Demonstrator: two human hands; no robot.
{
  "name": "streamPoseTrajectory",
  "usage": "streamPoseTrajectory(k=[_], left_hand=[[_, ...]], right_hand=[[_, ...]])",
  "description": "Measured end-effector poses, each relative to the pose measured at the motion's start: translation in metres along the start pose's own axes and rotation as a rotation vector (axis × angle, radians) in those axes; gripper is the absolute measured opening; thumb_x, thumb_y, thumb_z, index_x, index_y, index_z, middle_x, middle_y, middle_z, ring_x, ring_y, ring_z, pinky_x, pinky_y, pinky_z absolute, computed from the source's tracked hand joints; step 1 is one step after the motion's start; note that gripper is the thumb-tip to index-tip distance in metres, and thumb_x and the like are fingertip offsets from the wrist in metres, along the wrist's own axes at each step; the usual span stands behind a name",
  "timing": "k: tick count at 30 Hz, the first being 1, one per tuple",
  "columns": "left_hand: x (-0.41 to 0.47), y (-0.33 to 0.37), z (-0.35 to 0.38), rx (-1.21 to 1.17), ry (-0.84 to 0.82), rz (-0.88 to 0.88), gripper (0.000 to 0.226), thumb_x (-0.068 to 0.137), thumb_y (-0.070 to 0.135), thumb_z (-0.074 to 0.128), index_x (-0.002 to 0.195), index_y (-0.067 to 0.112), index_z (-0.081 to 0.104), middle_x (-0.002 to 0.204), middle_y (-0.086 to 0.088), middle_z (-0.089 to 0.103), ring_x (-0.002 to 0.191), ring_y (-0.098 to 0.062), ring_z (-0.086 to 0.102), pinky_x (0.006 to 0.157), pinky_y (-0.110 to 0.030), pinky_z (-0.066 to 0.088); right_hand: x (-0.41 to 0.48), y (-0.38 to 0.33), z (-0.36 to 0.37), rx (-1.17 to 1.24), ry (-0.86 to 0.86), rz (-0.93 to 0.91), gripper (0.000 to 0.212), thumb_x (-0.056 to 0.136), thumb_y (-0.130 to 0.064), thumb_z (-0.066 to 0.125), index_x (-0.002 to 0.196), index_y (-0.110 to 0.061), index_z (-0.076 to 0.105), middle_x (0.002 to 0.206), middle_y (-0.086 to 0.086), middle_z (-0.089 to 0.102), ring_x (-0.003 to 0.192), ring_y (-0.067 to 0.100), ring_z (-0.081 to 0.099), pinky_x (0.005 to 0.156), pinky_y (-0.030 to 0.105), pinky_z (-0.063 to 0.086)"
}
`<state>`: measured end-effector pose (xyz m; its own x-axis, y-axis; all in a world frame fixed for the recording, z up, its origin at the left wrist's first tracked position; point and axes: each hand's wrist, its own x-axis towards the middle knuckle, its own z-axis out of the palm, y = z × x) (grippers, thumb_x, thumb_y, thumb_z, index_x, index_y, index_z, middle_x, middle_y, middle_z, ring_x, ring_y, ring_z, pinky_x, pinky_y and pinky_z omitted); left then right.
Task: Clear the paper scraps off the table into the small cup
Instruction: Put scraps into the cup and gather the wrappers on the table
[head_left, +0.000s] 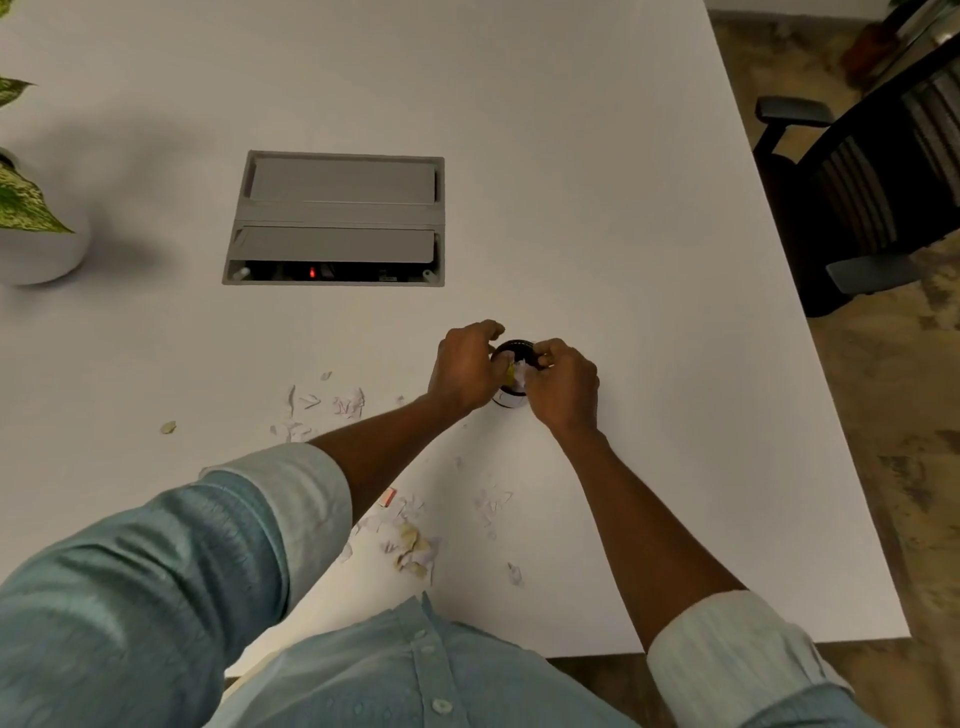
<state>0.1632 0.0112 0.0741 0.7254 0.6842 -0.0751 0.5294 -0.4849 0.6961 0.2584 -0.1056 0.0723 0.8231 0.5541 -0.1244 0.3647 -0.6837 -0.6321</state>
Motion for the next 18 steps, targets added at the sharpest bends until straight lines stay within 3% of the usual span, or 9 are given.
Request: streamPoseTrajectory(k=[2, 5, 8, 13, 16, 18], left_hand=[[-0.007, -0.006, -0.002, -0.008, 0.005, -0.009, 0.031, 0.096, 0.03, 0.07, 0.124, 0.015, 0.073, 0.117, -0.001, 0.079, 0.099, -0.018, 0.077, 0.088, -0.038, 0.062], [-0.022, -0.02, -0.004, 0.016, 0.019, -0.039, 0.017, 0.096, 0.034, 0.069, 0.107, 0.022, 0.074, 0.102, 0.008, 0.078, 0.088, -0.013, 0.075, 0.077, -0.035, 0.061], [-0.044, -0.04, -0.004, 0.057, 0.025, -0.071, 0.017, 0.096, 0.036, 0.069, 0.105, 0.022, 0.069, 0.105, 0.008, 0.072, 0.091, -0.015, 0.07, 0.076, -0.037, 0.057], [-0.085, -0.08, -0.001, 0.257, -0.188, -0.115, 0.044, 0.094, 0.048, 0.07, 0.124, 0.018, 0.061, 0.13, -0.002, 0.058, 0.124, -0.024, 0.053, 0.085, -0.047, 0.058], [-0.109, -0.096, 0.001, 0.378, -0.315, -0.063, 0.072, 0.087, 0.059, 0.074, 0.139, 0.014, 0.051, 0.142, -0.005, 0.047, 0.13, -0.026, 0.046, 0.084, -0.045, 0.06], [-0.121, -0.104, 0.005, 0.457, -0.393, -0.017, 0.088, 0.084, 0.062, 0.075, 0.148, 0.009, 0.043, 0.154, -0.01, 0.038, 0.139, -0.029, 0.041, 0.094, -0.044, 0.059]], right_hand=[[-0.006, 0.004, -0.001, 0.017, 0.039, -0.025, 0.021, 0.089, -0.01, 0.068, 0.11, -0.011, 0.069, 0.104, 0.009, 0.073, 0.092, 0.026, 0.071, 0.084, 0.042, 0.06], [-0.024, 0.015, -0.002, 0.023, 0.071, -0.047, 0.013, 0.088, -0.011, 0.07, 0.101, -0.016, 0.07, 0.098, 0.006, 0.071, 0.084, 0.024, 0.07, 0.075, 0.036, 0.059], [-0.052, 0.035, 0.004, 0.021, 0.039, -0.033, 0.014, 0.084, -0.018, 0.076, 0.096, -0.022, 0.069, 0.092, 0.0, 0.066, 0.078, 0.02, 0.067, 0.071, 0.031, 0.055], [-0.119, 0.078, 0.023, -0.019, -0.195, 0.014, 0.04, 0.076, -0.035, 0.086, 0.108, -0.03, 0.062, 0.099, -0.008, 0.059, 0.073, 0.006, 0.063, 0.07, 0.029, 0.056], [-0.157, 0.101, 0.032, -0.117, -0.362, 0.055, 0.065, 0.071, -0.045, 0.087, 0.124, -0.032, 0.052, 0.116, -0.005, 0.053, 0.089, 0.012, 0.064, 0.077, 0.03, 0.056], [-0.176, 0.11, 0.038, -0.174, -0.445, 0.08, 0.078, 0.07, -0.05, 0.086, 0.133, -0.029, 0.045, 0.125, -0.002, 0.045, 0.098, 0.017, 0.063, 0.085, 0.036, 0.058]])
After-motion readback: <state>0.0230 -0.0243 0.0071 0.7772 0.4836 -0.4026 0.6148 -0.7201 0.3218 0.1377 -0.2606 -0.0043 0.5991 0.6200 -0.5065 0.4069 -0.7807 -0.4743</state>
